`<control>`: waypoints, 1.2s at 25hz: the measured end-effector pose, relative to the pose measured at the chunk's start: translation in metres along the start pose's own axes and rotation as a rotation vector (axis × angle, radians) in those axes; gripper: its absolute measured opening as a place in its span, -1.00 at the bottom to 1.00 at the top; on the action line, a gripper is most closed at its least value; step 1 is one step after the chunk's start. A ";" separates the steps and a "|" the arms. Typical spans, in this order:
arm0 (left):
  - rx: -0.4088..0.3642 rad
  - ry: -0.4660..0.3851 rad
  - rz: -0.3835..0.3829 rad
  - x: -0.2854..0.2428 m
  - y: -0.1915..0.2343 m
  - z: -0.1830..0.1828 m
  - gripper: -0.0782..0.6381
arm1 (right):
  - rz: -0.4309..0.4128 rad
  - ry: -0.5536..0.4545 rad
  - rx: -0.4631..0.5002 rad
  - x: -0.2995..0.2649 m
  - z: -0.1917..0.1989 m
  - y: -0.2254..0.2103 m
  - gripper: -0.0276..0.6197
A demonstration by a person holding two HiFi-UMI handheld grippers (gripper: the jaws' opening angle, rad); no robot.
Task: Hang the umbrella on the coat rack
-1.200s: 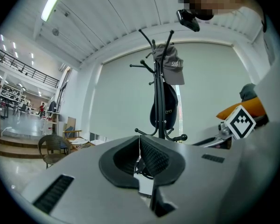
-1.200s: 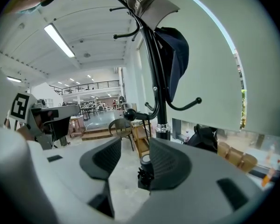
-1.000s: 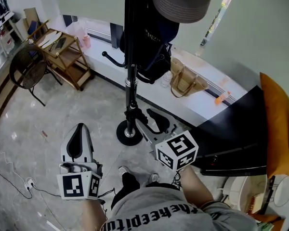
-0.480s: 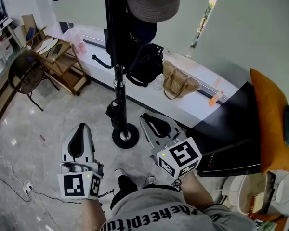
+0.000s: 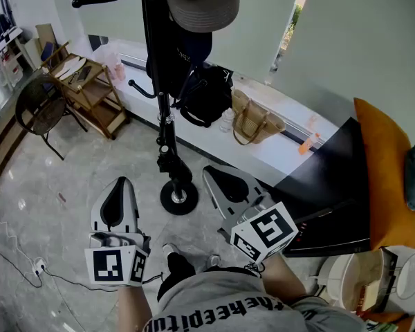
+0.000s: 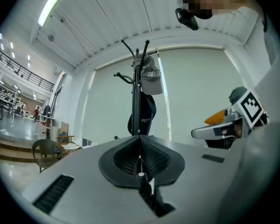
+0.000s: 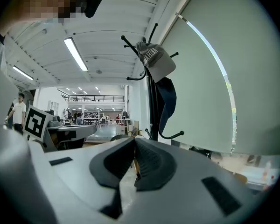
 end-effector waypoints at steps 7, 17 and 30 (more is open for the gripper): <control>-0.012 -0.004 0.001 0.001 -0.010 -0.002 -0.74 | -0.009 -0.022 -0.018 0.009 -0.003 -0.004 -0.87; -0.016 -0.003 0.003 -0.002 -0.009 -0.003 -0.74 | -0.015 -0.032 -0.020 0.006 -0.006 -0.005 -0.87; -0.019 0.009 -0.010 -0.009 0.000 -0.003 -0.74 | -0.037 -0.027 -0.018 -0.009 -0.006 -0.005 -0.87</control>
Point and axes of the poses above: the fingertips, and each gripper's own axes: x backward along the fingers, y to its left, z out of its underside, the point moved 7 cm from there along x, backward along the fingers, and after that the axes turned 15 degrees about z, right-handed, at the moved point
